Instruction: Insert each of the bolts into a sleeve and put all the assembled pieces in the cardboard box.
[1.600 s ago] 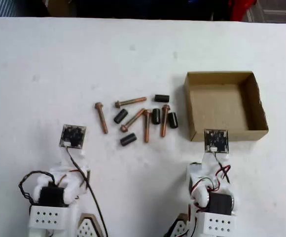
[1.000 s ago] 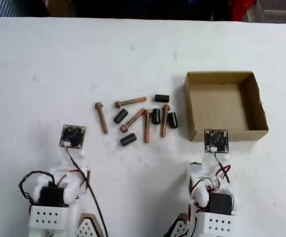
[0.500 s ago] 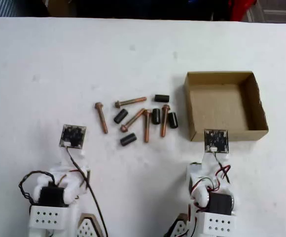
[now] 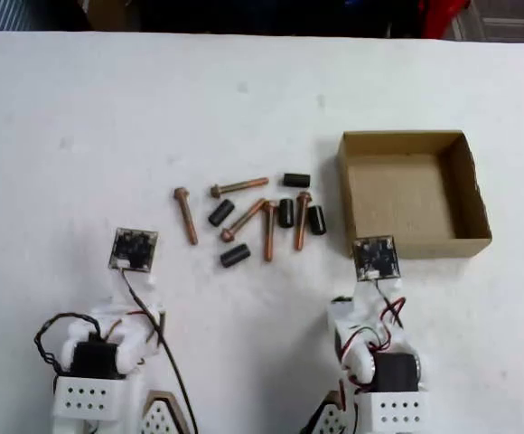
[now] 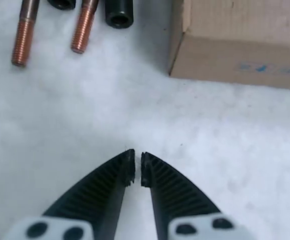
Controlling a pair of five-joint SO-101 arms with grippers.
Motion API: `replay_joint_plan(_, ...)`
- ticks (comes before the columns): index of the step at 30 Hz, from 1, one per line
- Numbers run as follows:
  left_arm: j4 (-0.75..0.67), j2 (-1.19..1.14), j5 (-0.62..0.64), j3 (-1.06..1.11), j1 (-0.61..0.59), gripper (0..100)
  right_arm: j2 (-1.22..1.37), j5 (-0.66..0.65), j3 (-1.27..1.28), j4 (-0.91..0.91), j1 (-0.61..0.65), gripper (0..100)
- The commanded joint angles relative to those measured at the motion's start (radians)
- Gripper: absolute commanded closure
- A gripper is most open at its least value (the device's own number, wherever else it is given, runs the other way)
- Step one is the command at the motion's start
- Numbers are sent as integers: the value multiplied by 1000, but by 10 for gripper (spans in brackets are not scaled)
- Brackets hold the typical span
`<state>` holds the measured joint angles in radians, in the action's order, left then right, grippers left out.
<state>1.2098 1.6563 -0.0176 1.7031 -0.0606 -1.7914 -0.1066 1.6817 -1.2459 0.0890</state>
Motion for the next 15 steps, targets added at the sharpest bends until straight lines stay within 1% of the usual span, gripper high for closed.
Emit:
replay_joint_plan(1, 2, -4, 9, -34, -8, 977, -12, 0, 9, 88, 13, 981)
replay_joint_plan(5, 2, -4, 9, -34, -8, 977, -12, -2, 6, 196, 13, 981)
replay_joint_plan(7, 2, -4, 9, -34, -8, 977, -12, -34, 5, 236, 13, 981)
replay_joint_plan(8, 2, -4, 9, -34, -8, 977, -12, -75, 5, 246, 13, 981)
replay_joint_plan(12, 2, -4, 9, -34, -8, 977, -12, -315, -2, 260, 13, 981)
replay_joint_plan(13, 2, -4, 9, -34, -8, 977, -12, -361, -14, 259, 13, 981)
replay_joint_plan(15, 2, -4, 9, -34, -8, 977, -12, -410, -48, 254, 13, 981)
